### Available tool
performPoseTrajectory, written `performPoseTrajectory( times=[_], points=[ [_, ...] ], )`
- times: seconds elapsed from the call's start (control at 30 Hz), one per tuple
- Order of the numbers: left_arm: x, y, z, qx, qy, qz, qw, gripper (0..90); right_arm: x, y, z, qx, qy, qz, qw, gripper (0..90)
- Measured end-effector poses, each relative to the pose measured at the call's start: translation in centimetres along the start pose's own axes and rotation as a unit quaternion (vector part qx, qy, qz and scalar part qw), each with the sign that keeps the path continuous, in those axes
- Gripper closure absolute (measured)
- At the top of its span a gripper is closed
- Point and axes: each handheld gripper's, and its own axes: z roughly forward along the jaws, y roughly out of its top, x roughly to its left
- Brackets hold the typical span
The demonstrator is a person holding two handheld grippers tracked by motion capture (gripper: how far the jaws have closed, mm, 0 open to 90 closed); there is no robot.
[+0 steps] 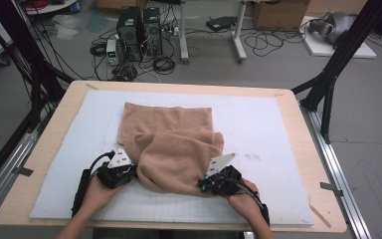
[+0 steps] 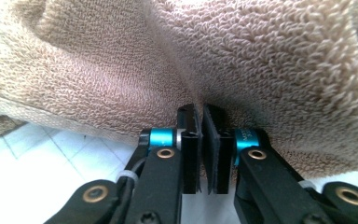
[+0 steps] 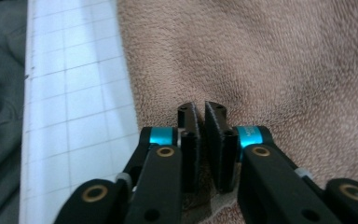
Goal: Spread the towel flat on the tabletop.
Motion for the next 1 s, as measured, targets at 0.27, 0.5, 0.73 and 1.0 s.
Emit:
performPoseTrajectory(
  times=[0.27, 0.5, 0.73, 1.0],
  points=[
    [1.7, 1.2, -4.7, -0.063, 0.018, -0.025, 0.9975, 87.0, -0.2, 1.5, -3.4, -0.067, 0.002, 0.006, 0.9977, 85.7],
    [4.2, 3.9, -5.9, -0.082, 0.059, -0.032, 0.9943, 87.1, -2.9, 3.2, -6.6, -0.094, -0.058, 0.022, 0.9936, 85.6],
    [7.1, 5.1, -0.7, -0.044, 0.087, -0.072, 0.9927, 87.0, -8.4, 2.1, -4.8, -0.052, -0.089, 0.098, 0.9898, 85.5],
    [8.5, 5.0, 3.5, 0.003, 0.074, -0.101, 0.9922, 86.2, -11.6, 0.9, -1.1, -0.022, -0.082, 0.146, 0.9857, 85.0]
  ],
)
